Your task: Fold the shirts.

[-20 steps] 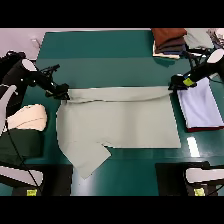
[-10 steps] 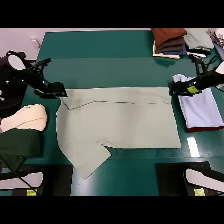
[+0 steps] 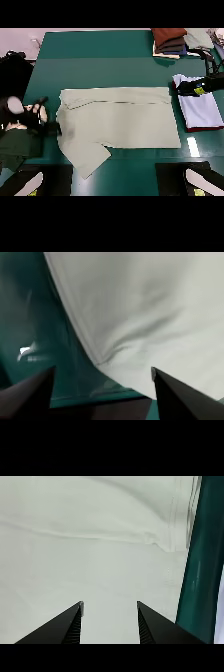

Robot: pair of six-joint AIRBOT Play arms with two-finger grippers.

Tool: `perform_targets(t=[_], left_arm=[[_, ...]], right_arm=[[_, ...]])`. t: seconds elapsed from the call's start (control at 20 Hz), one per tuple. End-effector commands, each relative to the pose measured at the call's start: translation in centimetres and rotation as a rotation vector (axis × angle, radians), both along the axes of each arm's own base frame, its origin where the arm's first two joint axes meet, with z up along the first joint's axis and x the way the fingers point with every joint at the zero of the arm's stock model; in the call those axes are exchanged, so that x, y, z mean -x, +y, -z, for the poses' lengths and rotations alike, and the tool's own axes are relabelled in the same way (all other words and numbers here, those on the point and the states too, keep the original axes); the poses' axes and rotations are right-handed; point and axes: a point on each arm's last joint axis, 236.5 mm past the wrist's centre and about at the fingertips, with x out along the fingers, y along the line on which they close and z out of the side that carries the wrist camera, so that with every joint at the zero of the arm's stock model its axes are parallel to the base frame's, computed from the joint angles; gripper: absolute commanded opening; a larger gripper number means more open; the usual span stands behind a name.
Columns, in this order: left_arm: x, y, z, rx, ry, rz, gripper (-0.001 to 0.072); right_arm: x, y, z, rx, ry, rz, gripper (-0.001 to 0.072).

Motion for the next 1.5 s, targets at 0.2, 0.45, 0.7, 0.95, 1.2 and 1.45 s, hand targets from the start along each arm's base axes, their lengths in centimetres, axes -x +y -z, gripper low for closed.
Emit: perform_targets(t=[0.2, 0.45, 0.7, 0.95, 1.2, 1.45], left_arm=[[4.9, -4.1, 2.7, 0.168, 0.04, -0.158, 0.0711], [3.1, -4.7, 2.7, 0.203, -0.024, -0.22, 0.071], [5.1, -5.1, 4.6, 0.211, 0.038, -0.239, 0.071], [4.6, -5.9, 4.9, 0.254, 0.02, -0.268, 0.0251], [2.1, -6.3, 2.4, 0.286, -0.073, -0.213, 0.0026], [-2.0, -4.8, -2.8, 0.222, -0.236, -0.098, 0.0026]], right_arm=[[0.2, 0.0, -0.4, 0.001, -0.011, 0.0, 0.0385], [0.2, 0.1, -0.4, 0.0, -0.01, 0.0, 0.0385], [0.3, 0.1, -0.4, -0.001, -0.004, -0.003, 0.0384], [0.4, 0.1, -0.4, -0.001, -0.001, -0.004, 0.0384], [1.8, -0.4, 0.3, 0.027, 0.058, -0.02, 0.0373], [8.5, -5.0, 5.1, 0.165, 0.352, -0.002, 0.0335]])
